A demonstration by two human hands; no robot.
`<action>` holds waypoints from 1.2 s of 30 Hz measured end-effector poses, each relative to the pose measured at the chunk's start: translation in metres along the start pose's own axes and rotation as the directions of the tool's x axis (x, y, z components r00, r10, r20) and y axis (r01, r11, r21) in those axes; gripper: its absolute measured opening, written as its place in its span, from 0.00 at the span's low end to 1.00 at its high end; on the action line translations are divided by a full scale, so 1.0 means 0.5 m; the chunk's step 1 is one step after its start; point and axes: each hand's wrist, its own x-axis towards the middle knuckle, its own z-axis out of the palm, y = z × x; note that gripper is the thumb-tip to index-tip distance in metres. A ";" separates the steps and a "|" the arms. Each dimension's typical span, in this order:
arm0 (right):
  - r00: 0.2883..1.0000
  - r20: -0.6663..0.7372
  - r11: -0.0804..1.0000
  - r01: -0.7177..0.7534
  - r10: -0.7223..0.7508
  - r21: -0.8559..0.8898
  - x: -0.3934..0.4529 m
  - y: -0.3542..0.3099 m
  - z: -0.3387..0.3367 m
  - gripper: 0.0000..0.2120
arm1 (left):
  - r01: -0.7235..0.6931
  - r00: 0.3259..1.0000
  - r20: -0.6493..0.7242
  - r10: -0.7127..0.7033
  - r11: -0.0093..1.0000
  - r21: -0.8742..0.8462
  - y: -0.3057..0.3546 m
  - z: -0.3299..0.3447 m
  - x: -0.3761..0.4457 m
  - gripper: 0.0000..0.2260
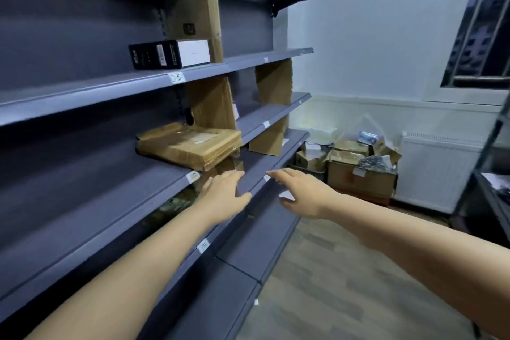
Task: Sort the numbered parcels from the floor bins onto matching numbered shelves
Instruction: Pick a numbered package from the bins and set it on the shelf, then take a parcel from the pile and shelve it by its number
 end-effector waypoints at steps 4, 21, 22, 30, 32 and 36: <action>0.992 -0.006 0.989 -0.129 0.129 -0.070 0.034 0.145 -0.002 0.32 | -0.113 0.990 0.080 0.114 0.994 -0.013 0.055 0.064 0.165 0.30; 0.855 -0.026 0.847 -0.516 0.517 -0.127 0.213 0.675 -0.041 0.31 | -0.482 0.846 0.266 0.462 0.876 0.012 0.254 0.226 0.827 0.31; 0.853 -0.026 0.844 -0.521 0.522 -0.129 0.225 0.709 -0.041 0.31 | -0.495 0.840 0.266 0.474 0.869 0.015 0.269 0.239 0.860 0.31; 0.863 -0.009 0.855 -0.501 0.505 -0.131 0.352 1.035 -0.076 0.30 | -0.518 0.826 0.262 0.500 0.855 0.001 0.428 0.315 1.161 0.30; 0.871 -0.014 0.862 -0.488 0.491 -0.138 0.392 1.117 -0.096 0.29 | -0.511 0.831 0.248 0.498 0.859 -0.011 0.466 0.330 1.235 0.30; 0.873 0.012 0.868 -0.484 0.488 -0.113 0.459 1.254 -0.101 0.29 | -0.505 0.823 0.289 0.488 0.863 -0.019 0.506 0.386 1.358 0.30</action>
